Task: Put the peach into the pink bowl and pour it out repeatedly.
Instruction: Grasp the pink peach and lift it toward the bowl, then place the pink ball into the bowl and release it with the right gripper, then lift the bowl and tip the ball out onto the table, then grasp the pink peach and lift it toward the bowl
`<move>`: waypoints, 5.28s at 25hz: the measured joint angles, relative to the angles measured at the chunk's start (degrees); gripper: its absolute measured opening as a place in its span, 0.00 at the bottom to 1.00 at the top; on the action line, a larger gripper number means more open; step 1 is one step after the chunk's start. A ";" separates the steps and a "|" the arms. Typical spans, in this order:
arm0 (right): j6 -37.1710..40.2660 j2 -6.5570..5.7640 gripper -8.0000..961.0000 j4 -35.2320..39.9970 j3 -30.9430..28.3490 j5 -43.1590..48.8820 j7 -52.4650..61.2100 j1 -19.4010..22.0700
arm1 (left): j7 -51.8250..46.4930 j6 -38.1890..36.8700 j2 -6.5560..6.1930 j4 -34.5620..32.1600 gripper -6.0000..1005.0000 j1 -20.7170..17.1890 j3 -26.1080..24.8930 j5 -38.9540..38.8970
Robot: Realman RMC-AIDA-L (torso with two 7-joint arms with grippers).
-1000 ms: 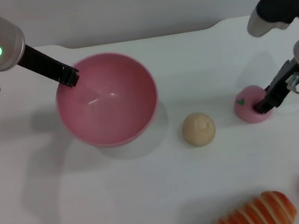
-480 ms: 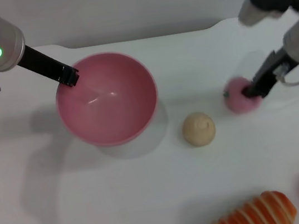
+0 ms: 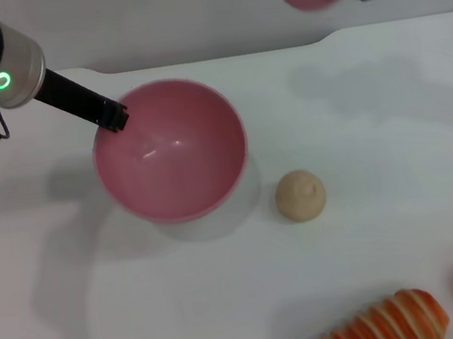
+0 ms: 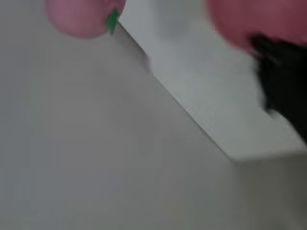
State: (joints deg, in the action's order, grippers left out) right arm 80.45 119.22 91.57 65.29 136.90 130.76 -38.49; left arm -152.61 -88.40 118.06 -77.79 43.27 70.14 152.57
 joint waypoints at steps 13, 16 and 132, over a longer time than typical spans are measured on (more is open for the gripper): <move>-2.07 -0.40 0.11 -6.82 13.80 -11.34 -5.43 -3.47 | 0.03 0.68 -0.03 2.12 0.05 1.08 0.22 -0.86; -2.73 -0.39 0.13 -7.41 15.78 -11.45 -6.37 -3.43 | 0.03 0.94 -0.04 2.20 0.05 1.11 0.36 -0.88; 7.18 -0.23 0.53 -40.33 24.60 -2.38 2.33 -11.07 | 15.23 21.24 -3.19 23.10 0.05 3.23 -9.30 -11.06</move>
State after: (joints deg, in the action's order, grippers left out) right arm 87.63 118.99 51.25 89.89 134.53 133.09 -49.56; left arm -137.38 -67.16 114.87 -54.69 46.50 60.83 141.51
